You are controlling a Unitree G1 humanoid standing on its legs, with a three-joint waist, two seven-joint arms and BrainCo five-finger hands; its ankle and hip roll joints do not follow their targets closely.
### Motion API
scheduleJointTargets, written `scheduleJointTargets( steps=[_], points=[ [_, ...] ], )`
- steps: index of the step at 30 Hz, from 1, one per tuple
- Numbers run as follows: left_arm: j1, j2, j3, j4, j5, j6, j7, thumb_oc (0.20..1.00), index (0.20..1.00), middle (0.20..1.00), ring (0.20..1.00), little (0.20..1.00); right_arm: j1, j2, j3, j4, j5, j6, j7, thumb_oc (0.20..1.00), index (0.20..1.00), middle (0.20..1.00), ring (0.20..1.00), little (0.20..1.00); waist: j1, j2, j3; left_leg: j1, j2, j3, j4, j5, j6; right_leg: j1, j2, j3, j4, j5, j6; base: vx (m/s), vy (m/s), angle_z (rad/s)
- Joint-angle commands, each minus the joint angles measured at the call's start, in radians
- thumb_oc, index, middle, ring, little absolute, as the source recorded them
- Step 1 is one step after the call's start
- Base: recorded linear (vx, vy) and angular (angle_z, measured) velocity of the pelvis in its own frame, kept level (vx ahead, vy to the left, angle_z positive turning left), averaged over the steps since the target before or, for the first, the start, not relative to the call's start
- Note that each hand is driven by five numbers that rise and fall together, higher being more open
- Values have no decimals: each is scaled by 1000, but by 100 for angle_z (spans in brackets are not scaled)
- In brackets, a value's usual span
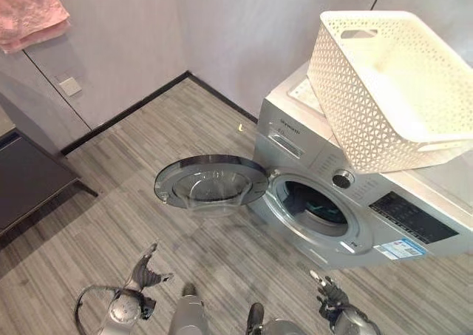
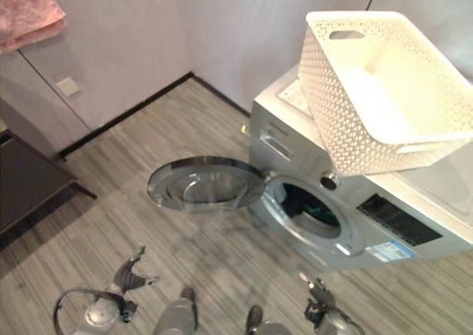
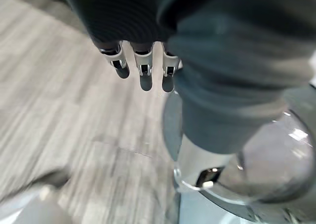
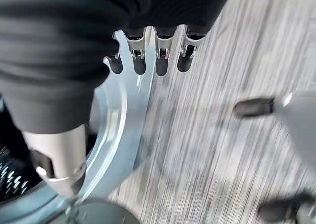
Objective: Grab the laundry basket,head to the washer,open it,put in the laundry and shut it.
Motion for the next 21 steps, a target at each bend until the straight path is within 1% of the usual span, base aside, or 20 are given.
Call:
scheduleJointTargets(
  steps=[1, 2, 3, 4, 5, 6, 7, 8, 9, 10, 12, 14, 16, 18, 20, 21],
  points=[
    [-3, 40, 60, -25, 15, 3, 98, 1000, 1000, 1000, 1000, 1000, 8, -24, -3, -9, -27, 4, 7, 1000, 1000, 1000, 1000, 1000, -11, 39, -25, 89, -14, 25, -112, 84, 6, -5, -9, 89, 25, -54, 92, 161, 257, -24],
    [-66, 91, 101, 24, 19, 13, 160, 1000, 1000, 1000, 1000, 1000, 25, -32, -21, -30, -23, 2, 5, 1000, 1000, 1000, 1000, 1000, -25, 58, -32, 93, -27, 39, -107, 108, -21, 4, -23, 85, 20, -44, 94, 147, 297, -23],
    [-111, 135, 134, 59, 24, 15, 199, 1000, 1000, 1000, 1000, 1000, 13, -40, -13, -22, -34, 1, 9, 1000, 1000, 1000, 1000, 1000, -26, 66, -38, 111, -48, 39, -121, 87, -19, 9, -41, 90, 13, -32, 107, 206, 378, 16],
    [-143, 179, 156, 79, 49, 17, 226, 1000, 1000, 1000, 1000, 1000, 12, -37, -10, -18, -44, -1, 11, 1000, 1000, 1000, 1000, 1000, -31, 70, -42, 134, -56, 44, -136, 76, -20, 16, -49, 95, 9, -31, 113, 155, 312, 7],
    [-203, 237, 167, 104, 65, 12, 263, 1000, 1000, 1000, 1000, 1000, 15, -32, 1, -27, -53, -3, 15, 1000, 1000, 1000, 1000, 1000, -35, 73, -44, 150, -63, 63, -152, 76, -21, 15, -61, 104, -4, -13, 122, 124, 326, -22],
    [-308, 328, 178, 154, 47, -5, 296, 1000, 1000, 1000, 1000, 1000, 4, -30, 47, -34, -71, -14, 28, 1000, 1000, 1000, 1000, 1000, -41, 78, -44, 166, -72, 86, -173, 70, -17, 8, -77, 113, -17, 7, 141, 67, 248, -55],
    [-314, 331, 174, 162, 45, -9, 298, 1000, 1000, 1000, 1000, 1000, 2, -28, 46, -32, -71, -14, 28, 1000, 1000, 1000, 1000, 1000, -38, 76, -42, 167, -73, 89, -175, 70, -16, 8, -77, 115, -18, 7, 142, 42, 248, -52],
    [-389, 400, 163, 250, -1, -32, 302, 1000, 1000, 1000, 1000, 1000, -11, -32, 74, -30, -74, -21, 29, 1000, 1000, 1000, 1000, 1000, -43, 77, -38, 170, -78, 103, -186, 69, -14, -3, -85, 127, -24, 18, 153, -69, 206, -37],
    [-552, 511, 111, 415, -76, -63, 322, 1000, 1000, 1000, 1000, 1000, -36, -42, 136, -41, -69, -39, 32, 1000, 1000, 1000, 1000, 1000, -61, 73, -25, 156, -81, 129, -191, 71, -9, -39, -97, 144, -31, 42, 169, -71, 204, -49],
    [-563, 513, 102, 425, -79, -67, 323, 1000, 1000, 1000, 1000, 1000, -38, -40, 133, -40, -68, -39, 32, 1000, 1000, 1000, 1000, 1000, -57, 71, -24, 154, -81, 130, -191, 71, -8, -41, -98, 146, -30, 43, 169, -113, 166, -60],
    [-717, 571, 54, 550, -208, -107, 311, 1000, 1000, 1000, 1000, 1000, -54, -42, 177, -55, -46, -57, 34, 1000, 1000, 1000, 1000, 1000, -74, 61, -8, 130, -85, 150, -198, 69, 1, -84, -107, 162, -42, 66, 186, -123, 131, -50],
    [-841, 602, -4, 621, -279, -126, 304, 1000, 1000, 1000, 1000, 1000, -69, -52, 205, -79, -29, -67, 35, 1000, 1000, 1000, 1000, 1000, -90, 49, 12, 92, -88, 156, -194, 73, 5, -132, -112, 170, -44, 84, 191, -160, 106, -25],
    [-961, 617, -107, 686, -262, -125, 282, 1000, 1000, 1000, 1000, 1000, -100, -63, 228, -86, -18, -80, 26, 1000, 1000, 1000, 1000, 1000, -104, 34, 39, 35, -94, 156, -184, 80, 11, -188, -116, 177, -40, 106, 196, -170, 71, -14],
    [-1068, 603, -197, 729, -255, -121, 255, 1000, 1000, 1000, 1000, 1000, -119, -69, 235, -99, -4, -86, 13, 1000, 1000, 1000, 1000, 1000, -115, 18, 65, -18, -99, 151, -170, 89, 14, -230, -121, 175, -39, 126, 201, -127, 62, -6],
    [-1121, 589, -236, 778, -265, -118, 222, 1000, 1000, 1000, 1000, 1000, -127, -70, 243, -100, 9, -88, 12, 1000, 1000, 1000, 1000, 1000, -128, 5, 80, -42, -102, 151, -165, 93, 15, -251, -123, 177, -41, 138, 204, -51, 39, -4],
    [-1122, 589, -237, 779, -265, -118, 222, 1000, 1000, 1000, 1000, 1000, -127, -69, 243, -100, 9, -88, 12, 1000, 1000, 1000, 1000, 1000, -128, 4, 80, -43, -102, 151, -164, 92, 15, -252, -123, 177, -41, 138, 204, -37, 20, -4]
  ],
)
